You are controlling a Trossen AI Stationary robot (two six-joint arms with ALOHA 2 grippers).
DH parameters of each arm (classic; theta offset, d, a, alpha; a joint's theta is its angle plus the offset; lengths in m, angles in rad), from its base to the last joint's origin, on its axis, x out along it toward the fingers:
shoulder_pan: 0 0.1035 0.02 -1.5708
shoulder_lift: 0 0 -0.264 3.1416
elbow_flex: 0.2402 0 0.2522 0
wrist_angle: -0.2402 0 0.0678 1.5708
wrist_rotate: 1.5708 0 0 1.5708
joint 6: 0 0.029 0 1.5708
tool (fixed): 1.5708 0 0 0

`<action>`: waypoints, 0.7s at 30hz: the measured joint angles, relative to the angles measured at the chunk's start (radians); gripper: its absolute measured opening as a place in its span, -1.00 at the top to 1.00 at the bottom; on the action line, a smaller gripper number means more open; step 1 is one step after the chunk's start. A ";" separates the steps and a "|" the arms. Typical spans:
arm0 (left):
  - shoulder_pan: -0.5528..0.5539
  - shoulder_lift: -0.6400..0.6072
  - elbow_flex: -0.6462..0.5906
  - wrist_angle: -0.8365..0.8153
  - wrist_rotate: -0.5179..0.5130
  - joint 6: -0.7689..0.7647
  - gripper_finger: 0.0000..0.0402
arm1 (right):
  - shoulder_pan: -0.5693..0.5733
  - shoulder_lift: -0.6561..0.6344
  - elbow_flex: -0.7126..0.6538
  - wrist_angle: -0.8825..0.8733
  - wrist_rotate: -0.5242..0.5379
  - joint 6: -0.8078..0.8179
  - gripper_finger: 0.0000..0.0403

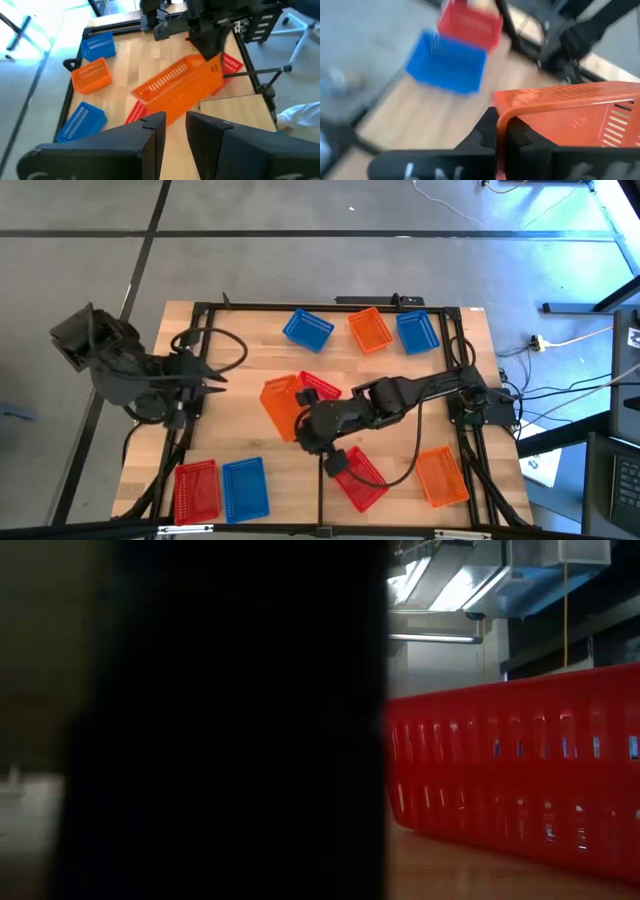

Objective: Stack baskets on shelf by color
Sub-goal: Put the middle orange bin on the shelf

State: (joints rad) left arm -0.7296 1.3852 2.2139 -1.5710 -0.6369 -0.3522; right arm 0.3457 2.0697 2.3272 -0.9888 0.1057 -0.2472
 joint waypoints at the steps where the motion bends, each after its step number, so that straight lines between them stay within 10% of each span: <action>1: 0.000 -0.002 0.000 0.000 0.000 0.019 0.66 | -0.001 0.000 0.000 -0.028 0.023 -0.024 1.00; 7: 0.000 0.002 0.000 0.000 0.000 0.019 0.66 | -0.003 0.007 0.000 -0.117 0.202 -0.200 1.00; 21: 0.098 0.049 0.000 0.000 0.000 0.142 0.48 | -0.005 0.006 0.000 -0.160 0.216 -0.348 1.00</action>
State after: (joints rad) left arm -0.6311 1.4341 2.2142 -1.5707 -0.6366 -0.2106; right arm 0.3405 2.0754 2.3268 -1.1488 0.3218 -0.5951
